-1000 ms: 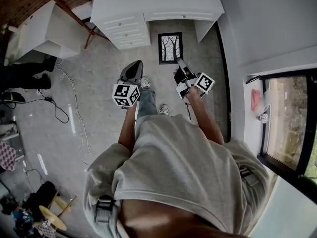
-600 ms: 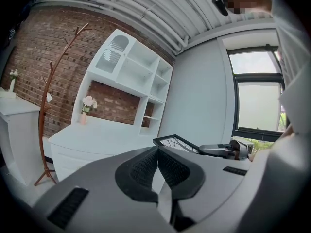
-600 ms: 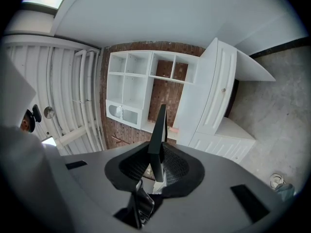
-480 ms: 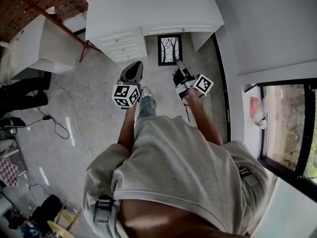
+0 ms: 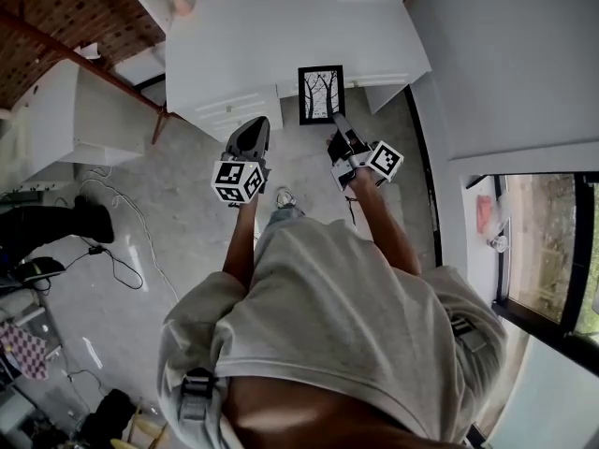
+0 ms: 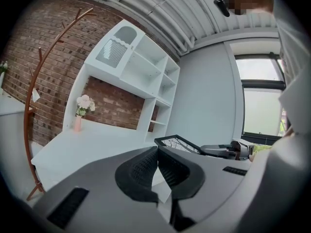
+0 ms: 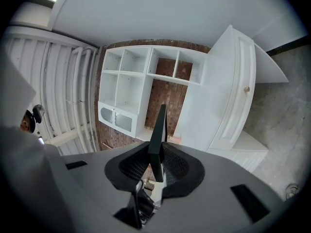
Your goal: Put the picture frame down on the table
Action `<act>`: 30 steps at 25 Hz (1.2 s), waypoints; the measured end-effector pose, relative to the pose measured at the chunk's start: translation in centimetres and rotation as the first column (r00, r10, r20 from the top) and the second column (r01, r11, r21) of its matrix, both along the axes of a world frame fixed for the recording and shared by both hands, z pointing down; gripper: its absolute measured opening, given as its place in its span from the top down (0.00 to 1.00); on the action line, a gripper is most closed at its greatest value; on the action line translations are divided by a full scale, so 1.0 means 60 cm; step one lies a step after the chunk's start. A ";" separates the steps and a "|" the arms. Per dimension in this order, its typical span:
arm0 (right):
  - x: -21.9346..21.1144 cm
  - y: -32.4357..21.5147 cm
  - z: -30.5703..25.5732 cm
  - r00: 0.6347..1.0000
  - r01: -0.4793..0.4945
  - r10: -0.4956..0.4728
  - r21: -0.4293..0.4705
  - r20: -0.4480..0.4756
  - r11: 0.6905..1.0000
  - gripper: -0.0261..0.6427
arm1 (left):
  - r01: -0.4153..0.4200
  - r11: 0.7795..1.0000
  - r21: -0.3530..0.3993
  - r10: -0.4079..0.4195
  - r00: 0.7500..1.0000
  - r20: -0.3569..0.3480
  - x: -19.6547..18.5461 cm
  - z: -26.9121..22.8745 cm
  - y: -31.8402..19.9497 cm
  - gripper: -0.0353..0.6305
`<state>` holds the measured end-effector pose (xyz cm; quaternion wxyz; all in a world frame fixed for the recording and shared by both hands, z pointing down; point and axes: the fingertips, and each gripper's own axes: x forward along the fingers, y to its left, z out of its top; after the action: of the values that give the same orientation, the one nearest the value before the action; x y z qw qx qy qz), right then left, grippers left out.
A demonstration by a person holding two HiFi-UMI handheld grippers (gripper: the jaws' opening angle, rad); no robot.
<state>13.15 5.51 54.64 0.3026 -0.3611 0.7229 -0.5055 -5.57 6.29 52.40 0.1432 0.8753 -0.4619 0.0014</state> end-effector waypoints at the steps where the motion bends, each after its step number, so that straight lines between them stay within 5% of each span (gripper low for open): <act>1: -0.008 -0.014 0.000 1.000 -0.004 0.004 -0.001 0.000 1.000 0.83 | -0.002 1.000 0.000 0.002 1.000 -0.001 -0.008 0.000 -0.015 0.92; 14: -0.076 -0.123 0.002 0.999 -0.048 0.048 0.006 0.002 0.999 0.83 | -0.036 0.999 -0.005 0.036 0.999 -0.014 -0.081 0.011 -0.144 0.92; 30: -0.070 -0.152 0.043 0.998 -0.061 0.062 -0.041 0.006 0.997 0.83 | -0.046 0.998 -0.043 0.046 0.999 -0.011 -0.077 0.047 -0.172 0.92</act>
<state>8.97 -3.58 57.19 0.3133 -0.3874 0.6998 -0.5119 -10.21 -4.04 55.24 0.1645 0.8824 -0.4407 0.0105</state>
